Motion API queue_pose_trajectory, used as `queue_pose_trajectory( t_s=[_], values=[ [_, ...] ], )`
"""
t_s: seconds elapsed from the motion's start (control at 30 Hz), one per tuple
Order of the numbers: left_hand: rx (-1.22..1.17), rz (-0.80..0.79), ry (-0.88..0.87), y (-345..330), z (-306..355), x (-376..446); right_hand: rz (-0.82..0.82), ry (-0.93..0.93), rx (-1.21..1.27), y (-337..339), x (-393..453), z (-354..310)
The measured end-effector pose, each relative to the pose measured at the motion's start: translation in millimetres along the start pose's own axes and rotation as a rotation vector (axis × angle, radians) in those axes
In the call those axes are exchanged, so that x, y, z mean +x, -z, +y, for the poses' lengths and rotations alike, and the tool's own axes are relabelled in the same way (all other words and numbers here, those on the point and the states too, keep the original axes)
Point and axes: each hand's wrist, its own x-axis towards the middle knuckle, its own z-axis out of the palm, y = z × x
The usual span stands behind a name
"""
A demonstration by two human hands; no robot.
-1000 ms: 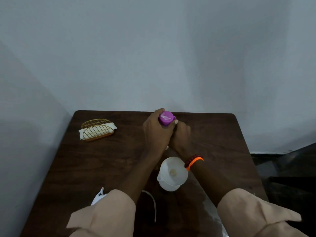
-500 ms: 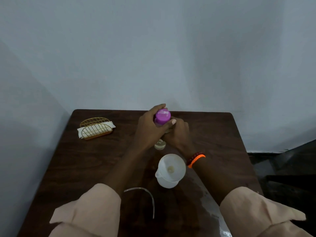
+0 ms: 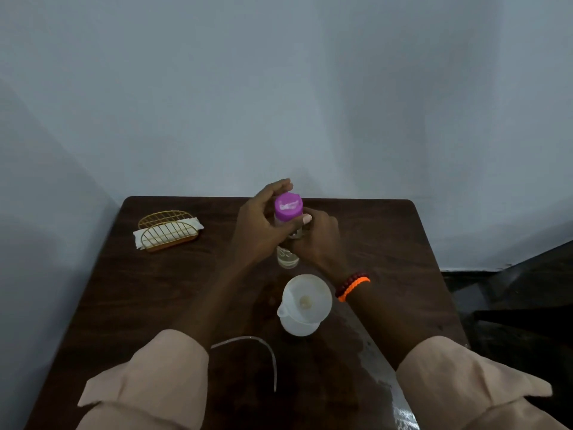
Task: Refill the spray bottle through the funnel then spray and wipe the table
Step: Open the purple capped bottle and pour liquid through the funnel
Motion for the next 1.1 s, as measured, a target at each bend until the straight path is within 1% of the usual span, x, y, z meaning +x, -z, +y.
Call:
queue_pose_trajectory(
  t_s=[0.1, 0.2, 0.33, 0.47, 0.53, 0.7, 0.83, 0.97, 1.1],
  values=[
    [0.001, -0.002, -0.028, -0.1, 1.3, -1.7, 0.043, -0.007, -0.02, 4.9, 2.6, 0.7],
    [-0.005, 0.035, -0.054, 5.1, -3.2, -8.0, 0.065, -0.054, -0.001, 11.1, 5.1, 7.7],
    [-0.018, 0.105, -0.026, 4.4, -7.8, -6.9, 0.03, -0.054, -0.023, 12.6, 4.2, 9.6],
    [0.003, 0.036, -0.028, -3.4, -5.8, -0.6, -0.003, -0.015, -0.023, 6.4, 0.1, 2.5],
    [0.023, 0.032, -0.051, -4.2, -6.1, 0.1, -0.003, -0.008, -0.013, 4.4, -1.2, 0.3],
    [0.006, 0.081, -0.087, -0.6, -1.7, 0.7, -0.021, 0.013, -0.034, 3.7, -0.9, 1.9],
    [-0.044, 0.13, -0.092, 4.5, 3.4, -1.1, -0.004, -0.019, -0.017, 5.8, 0.1, 4.9],
    [0.055, 0.241, -0.081, 16.8, -15.8, -10.9, 0.015, -0.064, -0.073, 11.1, 0.9, 10.3],
    [0.266, 0.247, -0.022, 25.8, -68.5, -35.7, 0.022, -0.109, -0.085, 18.4, -0.5, 21.8]
  ],
)
